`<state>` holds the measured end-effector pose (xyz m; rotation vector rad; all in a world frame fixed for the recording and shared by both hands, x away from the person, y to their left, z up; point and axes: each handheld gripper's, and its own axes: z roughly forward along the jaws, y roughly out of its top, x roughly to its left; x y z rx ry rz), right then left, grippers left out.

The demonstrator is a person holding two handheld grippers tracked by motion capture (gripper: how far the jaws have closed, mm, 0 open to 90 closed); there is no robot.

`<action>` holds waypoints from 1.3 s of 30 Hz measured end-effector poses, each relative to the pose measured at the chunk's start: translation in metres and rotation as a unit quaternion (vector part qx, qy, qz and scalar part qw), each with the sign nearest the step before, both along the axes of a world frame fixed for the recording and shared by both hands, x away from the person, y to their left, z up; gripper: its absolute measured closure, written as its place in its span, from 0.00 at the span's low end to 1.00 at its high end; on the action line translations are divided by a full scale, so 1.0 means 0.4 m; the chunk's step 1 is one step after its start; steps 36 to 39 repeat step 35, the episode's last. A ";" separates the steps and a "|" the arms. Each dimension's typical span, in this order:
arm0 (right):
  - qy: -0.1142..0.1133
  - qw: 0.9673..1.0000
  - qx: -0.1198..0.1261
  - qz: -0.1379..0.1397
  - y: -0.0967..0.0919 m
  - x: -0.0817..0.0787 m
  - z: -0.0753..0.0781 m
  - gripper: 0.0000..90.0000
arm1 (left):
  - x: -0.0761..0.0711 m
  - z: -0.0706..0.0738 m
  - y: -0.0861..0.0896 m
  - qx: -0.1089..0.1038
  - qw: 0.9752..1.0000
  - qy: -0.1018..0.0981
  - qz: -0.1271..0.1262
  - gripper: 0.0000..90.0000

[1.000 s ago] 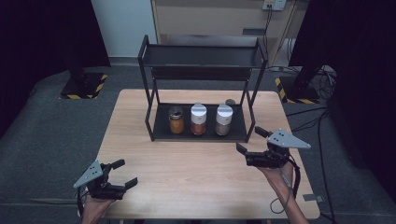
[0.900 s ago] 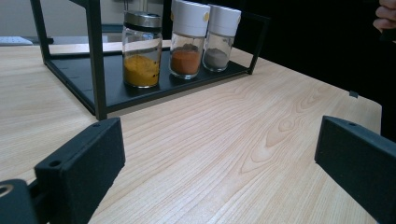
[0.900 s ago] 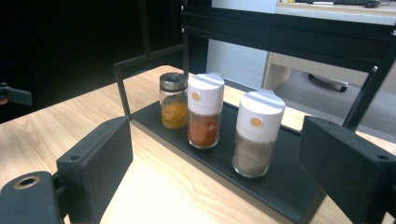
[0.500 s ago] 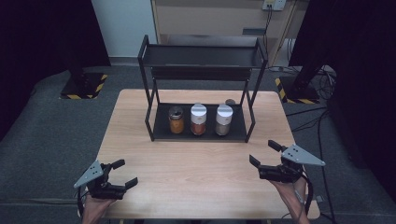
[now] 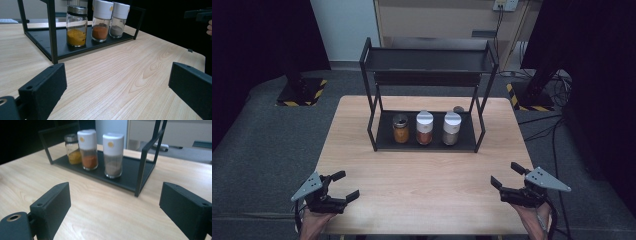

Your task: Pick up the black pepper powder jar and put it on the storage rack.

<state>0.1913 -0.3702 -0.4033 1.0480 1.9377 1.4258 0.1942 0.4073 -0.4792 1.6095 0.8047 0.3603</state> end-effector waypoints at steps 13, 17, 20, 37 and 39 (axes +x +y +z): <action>-0.006 1.000 -0.007 -0.003 -0.025 -0.015 -0.051 0.11 | 0.000 -0.002 0.002 -0.001 1.000 -0.003 -0.001 0.01; -0.010 1.000 -0.006 -0.006 -0.030 -0.017 -0.060 0.11 | 0.001 -0.001 0.000 0.001 1.000 -0.005 -0.002 0.01; -0.010 1.000 -0.008 -0.005 -0.031 -0.016 -0.067 0.11 | 0.001 -0.001 0.000 0.001 1.000 -0.007 -0.003 0.01; -0.017 1.000 -0.013 -0.002 -0.028 -0.020 -0.072 0.10 | 0.001 -0.004 0.001 -0.001 1.000 -0.013 -0.004 0.01; -0.017 1.000 -0.013 -0.002 -0.028 -0.020 -0.072 0.10 | 0.001 -0.004 0.001 -0.001 1.000 -0.013 -0.004 0.01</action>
